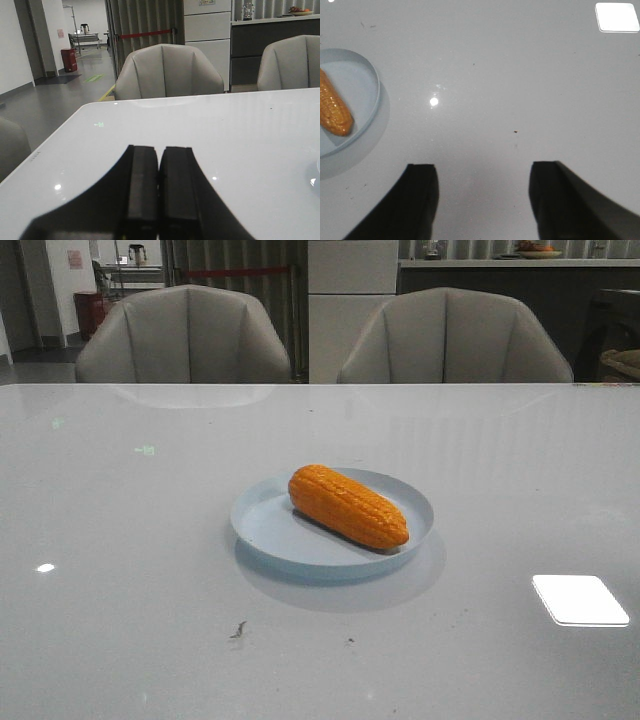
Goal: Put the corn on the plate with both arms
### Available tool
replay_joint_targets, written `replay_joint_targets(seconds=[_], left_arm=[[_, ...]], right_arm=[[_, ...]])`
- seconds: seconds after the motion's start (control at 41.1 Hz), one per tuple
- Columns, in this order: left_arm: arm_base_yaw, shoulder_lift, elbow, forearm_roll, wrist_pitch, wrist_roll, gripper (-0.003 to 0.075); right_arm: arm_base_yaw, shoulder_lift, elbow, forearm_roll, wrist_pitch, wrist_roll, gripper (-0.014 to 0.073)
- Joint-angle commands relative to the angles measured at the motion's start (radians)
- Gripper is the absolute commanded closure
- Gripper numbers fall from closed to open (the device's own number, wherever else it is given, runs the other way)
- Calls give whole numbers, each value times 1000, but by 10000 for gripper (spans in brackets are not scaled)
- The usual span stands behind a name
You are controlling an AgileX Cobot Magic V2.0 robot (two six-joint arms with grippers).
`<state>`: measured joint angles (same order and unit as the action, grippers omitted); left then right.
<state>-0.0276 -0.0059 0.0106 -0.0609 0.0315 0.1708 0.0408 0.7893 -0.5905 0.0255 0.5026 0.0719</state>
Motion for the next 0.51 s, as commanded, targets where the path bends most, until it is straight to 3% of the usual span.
replay_joint_targets(seconds=[0.0,0.171,0.365,0.487], left_arm=[[1,-23,36,-9,-92,-1,627],[1,-23,36,-9,-92,-1,627],[1,-23,36,-9,-92,-1,627],[1,-23,36,-9,-92,-1,627]], right_arm=[[-4,-93,-4,44,-76,-7,295],[-4,-296,63,103,-77,-7,552],[-4,-533,166,101,-97,-7,537],[-4,-661,256,79,-192,-7,537]])
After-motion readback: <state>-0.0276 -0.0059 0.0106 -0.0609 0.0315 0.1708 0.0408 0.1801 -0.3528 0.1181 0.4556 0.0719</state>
